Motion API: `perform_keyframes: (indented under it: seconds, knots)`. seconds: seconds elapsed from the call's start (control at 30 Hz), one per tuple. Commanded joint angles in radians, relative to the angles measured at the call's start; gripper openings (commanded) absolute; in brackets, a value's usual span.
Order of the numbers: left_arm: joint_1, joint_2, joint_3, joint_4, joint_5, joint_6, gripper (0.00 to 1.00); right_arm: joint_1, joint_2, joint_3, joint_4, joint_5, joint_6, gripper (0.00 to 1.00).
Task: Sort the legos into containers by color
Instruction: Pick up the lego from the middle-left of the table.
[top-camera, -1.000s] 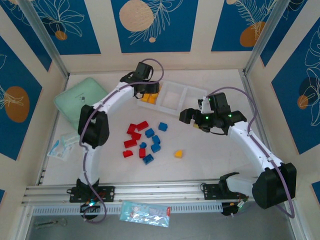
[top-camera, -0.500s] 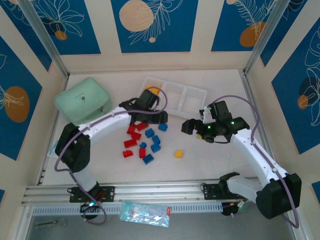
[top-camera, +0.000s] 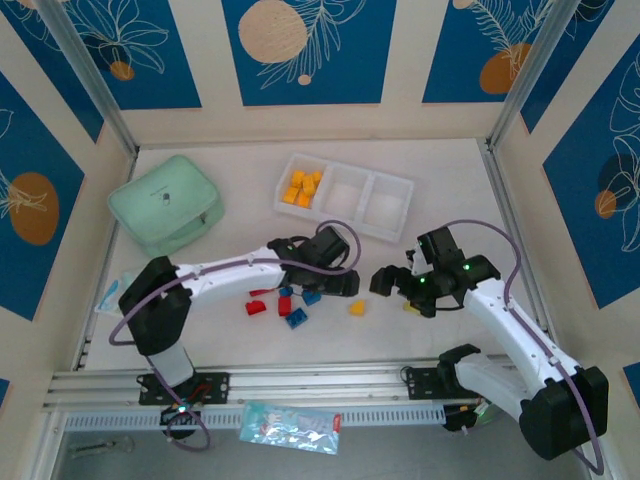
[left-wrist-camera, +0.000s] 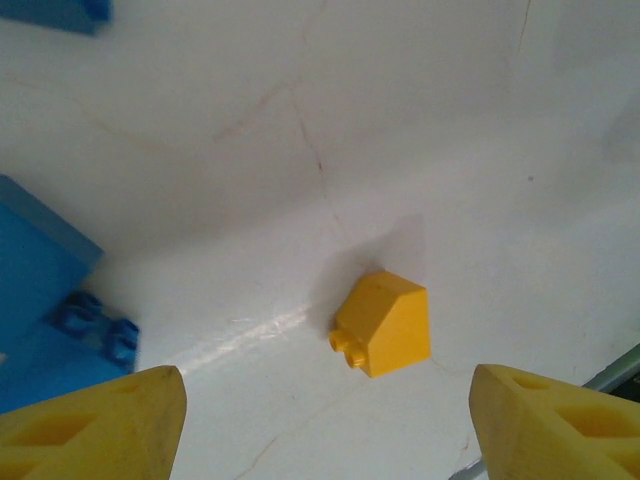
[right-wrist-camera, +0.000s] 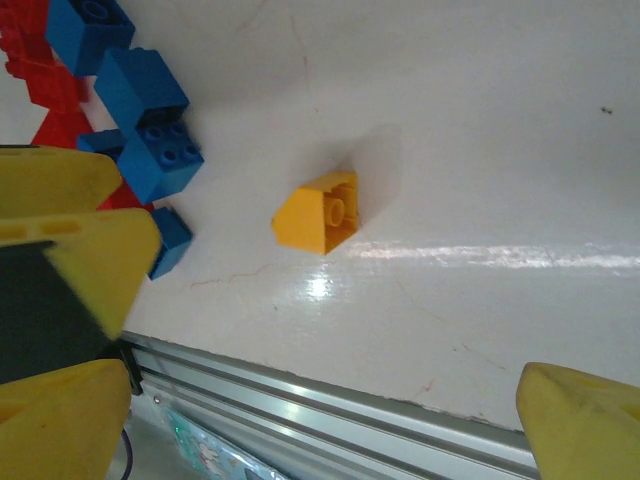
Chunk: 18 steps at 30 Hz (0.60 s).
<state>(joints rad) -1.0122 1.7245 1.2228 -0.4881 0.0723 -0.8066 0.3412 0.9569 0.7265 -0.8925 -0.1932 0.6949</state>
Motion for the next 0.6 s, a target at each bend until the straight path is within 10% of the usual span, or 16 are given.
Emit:
perform_keyframes:
  seconds: [0.0,0.57]
  knots:
    - [-0.044,0.062,0.045,-0.022,-0.014,-0.019,0.76,0.007,-0.024,-0.018,-0.032,0.001,0.032,0.99]
    - [-0.127,0.269,0.233,-0.175,-0.107,0.047,0.68,0.005,-0.113,-0.030,-0.082,0.048,0.088,0.99]
